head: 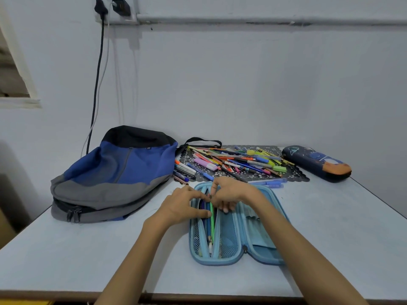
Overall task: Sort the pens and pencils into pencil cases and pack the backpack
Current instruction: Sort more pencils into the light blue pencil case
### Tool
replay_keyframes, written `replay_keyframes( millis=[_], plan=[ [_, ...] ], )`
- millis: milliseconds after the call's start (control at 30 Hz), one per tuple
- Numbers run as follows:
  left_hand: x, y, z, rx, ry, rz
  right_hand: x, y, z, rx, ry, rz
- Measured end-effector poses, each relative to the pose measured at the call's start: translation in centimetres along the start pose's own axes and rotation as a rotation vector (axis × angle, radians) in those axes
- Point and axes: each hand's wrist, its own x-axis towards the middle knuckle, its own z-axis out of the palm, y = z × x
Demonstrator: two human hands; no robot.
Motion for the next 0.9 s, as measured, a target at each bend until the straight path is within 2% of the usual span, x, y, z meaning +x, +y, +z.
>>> replay_keyframes(
  millis=[167, 267, 333, 500, 633, 833, 900],
  plan=[
    [0.0, 0.7, 0.4, 0.124, -0.016, -0.004, -0.2, 0.0, 0.2, 0.178, 0.088, -0.102],
    [0.0, 1.4, 1.2, 0.196, 0.067, -0.029, 0.0, 0.3, 0.3, 0.193, 0.086, -0.109],
    [-0.1, 1.5, 1.2, 0.177, 0.06, -0.037, -0.1, 0.7, 0.1, 0.222, 0.068, -0.111],
    [0.1, -0.1, -0.4, -0.091, -0.101, -0.021, -0.3, 1.5, -0.3, 0.317, 0.002, -0.125],
    [0.3, -0.3, -0.4, -0.094, -0.122, -0.014, 0.0, 2.1, -0.1, 0.424, -0.025, -0.139],
    [0.3, 1.5, 1.6, 0.093, 0.004, -0.033, 0.3, 2.9, 0.1, 0.534, -0.041, -0.152],
    [0.3, 1.4, 1.4, 0.055, -0.034, -0.024, 0.3, 3.1, 0.0, 0.546, -0.048, -0.154]
  ],
)
